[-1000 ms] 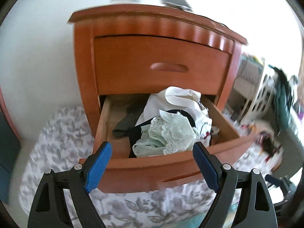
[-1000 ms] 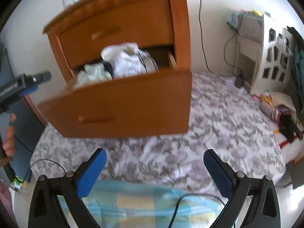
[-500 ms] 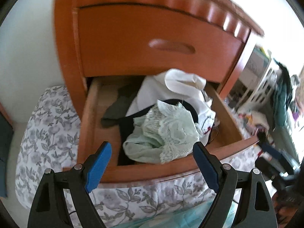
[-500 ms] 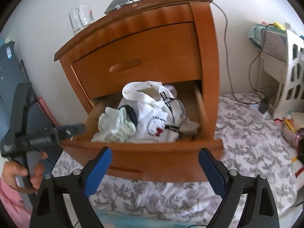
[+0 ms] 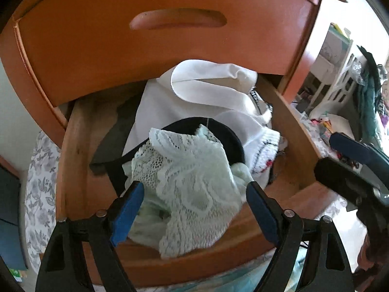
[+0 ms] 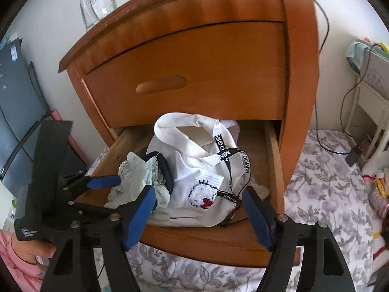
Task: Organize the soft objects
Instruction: 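Grasp the pale green lace cloth with the left tool while the right tool grasps the black fabric item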
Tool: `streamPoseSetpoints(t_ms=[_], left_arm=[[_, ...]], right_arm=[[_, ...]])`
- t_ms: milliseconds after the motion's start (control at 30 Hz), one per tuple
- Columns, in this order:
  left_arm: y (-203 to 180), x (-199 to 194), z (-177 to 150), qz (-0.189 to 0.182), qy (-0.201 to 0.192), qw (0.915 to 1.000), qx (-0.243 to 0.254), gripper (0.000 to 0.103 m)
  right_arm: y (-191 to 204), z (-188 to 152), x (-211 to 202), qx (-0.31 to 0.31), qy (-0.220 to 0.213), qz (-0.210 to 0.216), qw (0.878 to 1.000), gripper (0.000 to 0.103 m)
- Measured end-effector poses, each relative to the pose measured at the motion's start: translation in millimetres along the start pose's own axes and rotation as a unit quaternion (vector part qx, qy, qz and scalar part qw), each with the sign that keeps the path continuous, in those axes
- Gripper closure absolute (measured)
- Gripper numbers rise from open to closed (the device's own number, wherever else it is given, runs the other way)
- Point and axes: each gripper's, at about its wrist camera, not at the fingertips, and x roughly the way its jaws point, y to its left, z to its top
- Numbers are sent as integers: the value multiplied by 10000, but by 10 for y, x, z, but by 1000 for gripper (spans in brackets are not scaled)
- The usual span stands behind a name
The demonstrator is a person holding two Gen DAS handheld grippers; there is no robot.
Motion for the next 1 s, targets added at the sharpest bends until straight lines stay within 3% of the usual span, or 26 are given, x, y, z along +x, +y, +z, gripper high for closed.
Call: streamPoseSetpoints(t_ms=[133,200,400,567,833,1000], left_arm=[[56,95,31,-71,62,9998,-166,35],[114,129,21,-88,86,9996,-250,50],[352,97,-13,-292,-44,9978,-589,77],[601,9,-77,-344,-209,9951,-902,82],[1075,-116,-232,-196,-387,9886,-1439,82],[1255,-124,-326,-250,-383,9846,-1685,82]], right_arm=[[24,11,83,-48,88,83,9999,27],[50,22,122,-108,120,123,9998,27],[143,58,212,-230,209,201,9993,27],[237,89,267,-332,277,298,9986,27],[482,152,459,-656,476,574,9951,50],[498,183,610,-646,613,383,9953,60]])
